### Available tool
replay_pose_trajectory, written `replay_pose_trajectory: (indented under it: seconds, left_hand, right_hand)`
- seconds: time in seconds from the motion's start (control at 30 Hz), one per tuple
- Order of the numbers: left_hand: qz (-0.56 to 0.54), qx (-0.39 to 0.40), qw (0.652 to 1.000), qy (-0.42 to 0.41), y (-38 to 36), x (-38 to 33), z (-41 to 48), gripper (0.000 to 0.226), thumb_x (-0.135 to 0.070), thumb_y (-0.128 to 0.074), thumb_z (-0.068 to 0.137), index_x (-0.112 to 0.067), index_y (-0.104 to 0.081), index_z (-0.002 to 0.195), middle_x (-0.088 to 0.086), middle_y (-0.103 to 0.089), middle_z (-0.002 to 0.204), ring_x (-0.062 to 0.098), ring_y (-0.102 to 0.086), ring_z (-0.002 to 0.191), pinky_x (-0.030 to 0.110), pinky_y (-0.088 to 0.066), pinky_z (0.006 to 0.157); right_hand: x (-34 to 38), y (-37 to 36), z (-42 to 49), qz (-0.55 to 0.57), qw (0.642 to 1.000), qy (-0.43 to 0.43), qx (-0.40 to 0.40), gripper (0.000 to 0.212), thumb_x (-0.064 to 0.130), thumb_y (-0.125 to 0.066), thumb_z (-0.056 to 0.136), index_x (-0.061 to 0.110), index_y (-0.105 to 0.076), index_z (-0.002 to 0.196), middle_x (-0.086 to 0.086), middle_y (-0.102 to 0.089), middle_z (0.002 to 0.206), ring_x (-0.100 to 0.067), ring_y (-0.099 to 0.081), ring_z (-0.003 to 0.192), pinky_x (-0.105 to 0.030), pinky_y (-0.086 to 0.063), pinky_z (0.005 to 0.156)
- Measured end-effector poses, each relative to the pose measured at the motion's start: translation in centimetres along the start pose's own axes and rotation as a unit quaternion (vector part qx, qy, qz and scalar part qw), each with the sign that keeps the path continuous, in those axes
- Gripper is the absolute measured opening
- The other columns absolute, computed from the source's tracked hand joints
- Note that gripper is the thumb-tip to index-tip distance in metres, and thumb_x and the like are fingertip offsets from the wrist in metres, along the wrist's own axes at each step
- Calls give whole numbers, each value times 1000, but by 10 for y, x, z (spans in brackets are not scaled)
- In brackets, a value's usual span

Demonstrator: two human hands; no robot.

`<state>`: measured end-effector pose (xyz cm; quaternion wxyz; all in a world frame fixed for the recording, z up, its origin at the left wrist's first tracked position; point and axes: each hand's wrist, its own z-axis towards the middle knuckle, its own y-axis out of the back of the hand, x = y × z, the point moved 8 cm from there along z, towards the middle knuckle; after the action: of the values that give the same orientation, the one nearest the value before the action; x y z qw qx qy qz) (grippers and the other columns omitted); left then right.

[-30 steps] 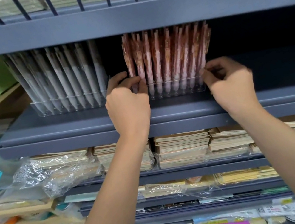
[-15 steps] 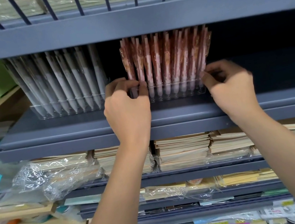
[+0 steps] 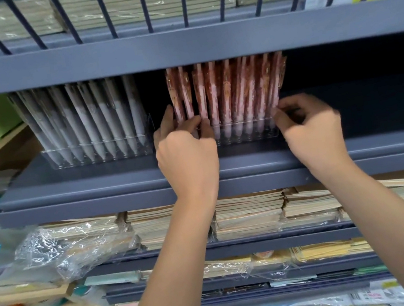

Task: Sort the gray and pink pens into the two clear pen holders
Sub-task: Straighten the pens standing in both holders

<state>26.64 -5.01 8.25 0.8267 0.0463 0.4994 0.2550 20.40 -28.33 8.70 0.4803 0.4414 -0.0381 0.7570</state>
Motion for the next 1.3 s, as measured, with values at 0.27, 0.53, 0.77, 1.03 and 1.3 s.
replay_pose_trajectory:
  seconds: [0.27,0.53,0.77,1.03,1.3]
  left_hand:
    - [-9,-20,1000,-8,2,-3,1,13,-18,-70,85,-16,-79,93,0,-56,136,22,-54,119,22,-36,84]
    - [-21,-26,999,3,2,-3,1,10,-25,-74,84,-15,-76,85,0,-56,132,26,-60,111,34,-49,82]
    - [-10,-30,999,-2,1,-2,0,15,-30,-75,84,-16,-76,88,1,-55,134,27,-60,113,36,-51,83]
    - [5,-20,1000,-24,-1,-4,-1,21,-22,-69,88,-14,-79,105,2,-55,143,25,-54,122,36,-48,94]
    - [-9,-25,999,-20,0,-3,0,21,-22,-69,87,-14,-79,103,1,-58,136,24,-57,116,37,-49,90]
  right_hand:
    - [1,0,0,6,1000,11,-6,9,25,-67,89,32,-62,92,-1,-68,92,-9,-63,80,-6,-42,68]
    - [-2,0,0,6,1000,4,-7,6,24,-67,89,24,-68,95,-1,-69,91,-11,-64,80,-15,-47,70]
    - [-1,0,0,6,1000,0,-8,7,23,-67,89,23,-68,96,-2,-69,92,-12,-65,81,-18,-49,73]
    - [1,0,0,4,1000,16,-12,8,22,-67,88,28,-65,94,-1,-68,91,-9,-62,79,-3,-40,67]
    - [0,1,0,2,1000,16,-13,8,23,-67,88,24,-67,96,-1,-67,92,-10,-62,80,-4,-40,68]
